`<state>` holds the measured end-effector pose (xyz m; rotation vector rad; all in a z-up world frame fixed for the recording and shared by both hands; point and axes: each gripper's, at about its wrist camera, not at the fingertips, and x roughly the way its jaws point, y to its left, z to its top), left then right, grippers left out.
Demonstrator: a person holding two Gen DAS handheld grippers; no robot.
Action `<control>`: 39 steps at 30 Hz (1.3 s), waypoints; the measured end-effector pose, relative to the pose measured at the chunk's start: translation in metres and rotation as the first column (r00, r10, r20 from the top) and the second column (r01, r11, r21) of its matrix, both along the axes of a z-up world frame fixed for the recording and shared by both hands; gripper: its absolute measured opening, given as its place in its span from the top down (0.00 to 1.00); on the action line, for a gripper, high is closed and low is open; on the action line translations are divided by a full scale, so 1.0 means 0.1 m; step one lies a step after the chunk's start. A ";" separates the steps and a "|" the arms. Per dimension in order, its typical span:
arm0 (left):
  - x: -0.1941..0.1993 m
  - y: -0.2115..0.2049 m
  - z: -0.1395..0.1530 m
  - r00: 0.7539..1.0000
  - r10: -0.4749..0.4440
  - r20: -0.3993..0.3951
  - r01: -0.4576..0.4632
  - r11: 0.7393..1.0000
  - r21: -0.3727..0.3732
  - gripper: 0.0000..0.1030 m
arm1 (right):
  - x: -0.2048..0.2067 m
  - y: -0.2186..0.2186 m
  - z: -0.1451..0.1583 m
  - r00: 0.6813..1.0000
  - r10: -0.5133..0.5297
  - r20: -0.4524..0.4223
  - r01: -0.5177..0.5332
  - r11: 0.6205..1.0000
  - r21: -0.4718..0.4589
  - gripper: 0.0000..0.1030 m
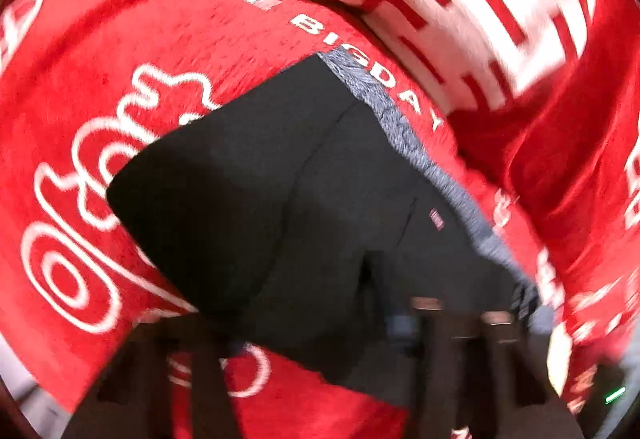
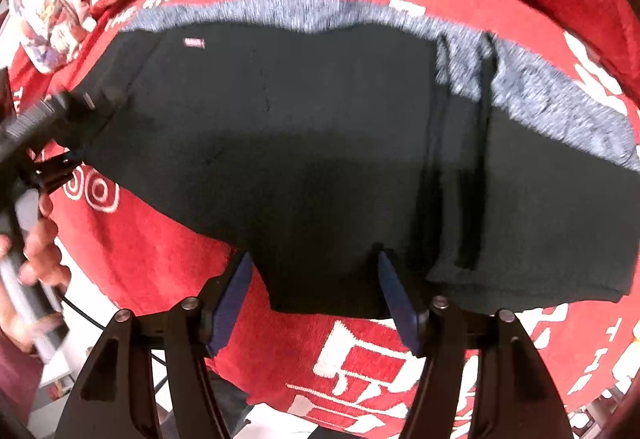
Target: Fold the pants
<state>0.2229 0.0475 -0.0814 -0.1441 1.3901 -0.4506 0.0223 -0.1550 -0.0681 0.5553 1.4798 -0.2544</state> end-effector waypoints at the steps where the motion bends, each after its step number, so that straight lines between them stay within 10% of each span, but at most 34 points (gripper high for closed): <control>1: -0.02 -0.02 0.03 0.999 -0.021 0.025 0.021 1.000 0.016 0.63 | 0.02 -0.03 0.07 1.000 -0.007 0.016 0.007 1.000 0.001 0.33; 4: -0.16 -0.19 0.15 0.973 -0.160 0.165 0.136 0.980 0.144 0.64 | 0.18 -0.17 0.35 0.996 -0.033 0.088 0.032 0.999 0.012 0.33; 8: -0.45 -0.44 0.20 0.871 -0.379 0.313 0.264 0.898 0.352 0.64 | 0.69 -0.28 0.61 0.988 -0.030 0.154 0.014 0.995 0.102 0.32; 17: -0.71 -0.54 0.17 0.716 -0.574 0.397 0.351 0.788 0.506 0.64 | 2.21 0.40 0.62 0.970 0.217 0.114 -0.244 0.899 0.364 0.25; 25: -0.72 -0.58 0.19 0.690 -0.601 0.404 0.368 0.771 0.520 0.64 | 2.69 1.13 0.14 0.883 0.461 -0.090 -0.403 0.843 0.357 0.26; 27: -0.68 -0.58 0.19 0.710 -0.593 0.379 0.375 0.774 0.510 0.64 | 2.68 1.16 0.07 0.870 0.479 -0.121 -0.417 0.843 0.340 0.69; 28: -0.67 -0.58 0.18 0.719 -0.590 0.368 0.377 0.775 0.507 0.64 | 2.65 1.13 0.08 0.867 0.482 -0.125 -0.427 0.848 0.315 0.74; 39: -1.08 -0.93 0.89 0.590 -0.640 0.492 0.429 0.765 0.481 0.64 | 1.75 0.09 0.84 0.958 0.148 0.245 -0.249 0.852 0.460 0.86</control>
